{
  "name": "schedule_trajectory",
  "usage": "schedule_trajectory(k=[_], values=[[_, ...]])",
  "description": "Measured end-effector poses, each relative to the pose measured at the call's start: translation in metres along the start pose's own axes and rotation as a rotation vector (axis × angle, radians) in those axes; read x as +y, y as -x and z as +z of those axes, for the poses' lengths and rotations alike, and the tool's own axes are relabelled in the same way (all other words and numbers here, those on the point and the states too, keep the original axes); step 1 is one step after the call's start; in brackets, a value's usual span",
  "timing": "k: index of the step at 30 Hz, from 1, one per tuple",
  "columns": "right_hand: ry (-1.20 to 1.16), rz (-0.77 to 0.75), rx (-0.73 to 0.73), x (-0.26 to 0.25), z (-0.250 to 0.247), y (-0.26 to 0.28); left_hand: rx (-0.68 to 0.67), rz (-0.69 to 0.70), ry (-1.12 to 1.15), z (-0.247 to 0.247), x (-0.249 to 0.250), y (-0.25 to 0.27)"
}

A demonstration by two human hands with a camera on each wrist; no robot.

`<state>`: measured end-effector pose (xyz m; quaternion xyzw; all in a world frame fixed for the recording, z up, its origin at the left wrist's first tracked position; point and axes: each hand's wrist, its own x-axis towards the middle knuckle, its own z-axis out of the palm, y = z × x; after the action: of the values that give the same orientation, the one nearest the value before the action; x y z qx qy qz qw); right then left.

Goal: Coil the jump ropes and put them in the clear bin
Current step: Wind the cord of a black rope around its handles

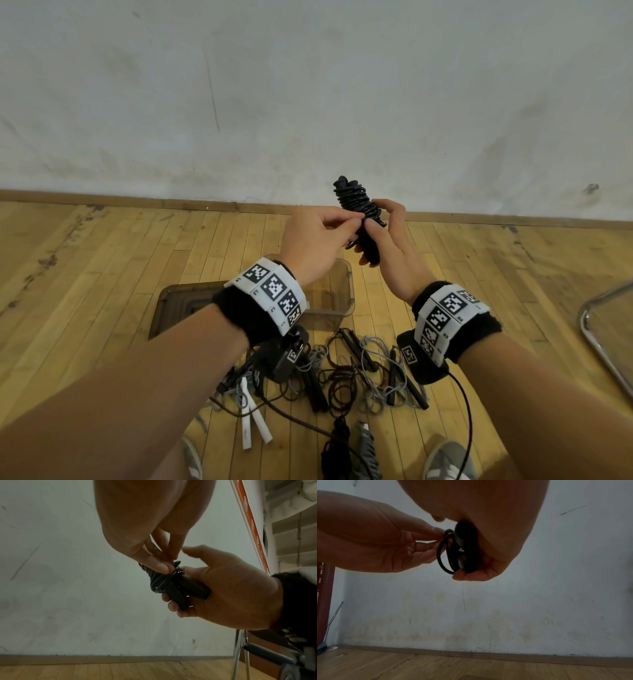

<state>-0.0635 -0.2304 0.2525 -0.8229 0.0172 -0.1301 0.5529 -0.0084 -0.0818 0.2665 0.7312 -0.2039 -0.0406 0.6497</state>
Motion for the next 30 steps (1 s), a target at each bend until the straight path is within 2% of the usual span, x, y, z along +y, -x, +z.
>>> schedule_trajectory(k=[6, 12, 17, 25, 30], values=[[0.104, -0.009, 0.000, 0.0007, 0.0023, 0.0015, -0.009, 0.001, -0.025, -0.0028, -0.0010, -0.0023], [0.124, 0.063, -0.009, -0.0001, 0.0027, -0.0019, 0.157, 0.103, -0.336, 0.0018, -0.0005, -0.0020], [0.245, 0.069, -0.046, -0.0049, 0.0011, 0.0046, 0.119, 0.098, -0.403, -0.0034, -0.0023, -0.0046], [0.281, 0.037, -0.038, -0.0064, -0.0014, 0.0053, 0.184, 0.075, -0.341, 0.0044, -0.0078, -0.0033], [0.278, 0.038, -0.023, -0.0078, -0.0057, 0.0064, 0.124, -0.013, -0.173, 0.0012, -0.0089, -0.0039]])
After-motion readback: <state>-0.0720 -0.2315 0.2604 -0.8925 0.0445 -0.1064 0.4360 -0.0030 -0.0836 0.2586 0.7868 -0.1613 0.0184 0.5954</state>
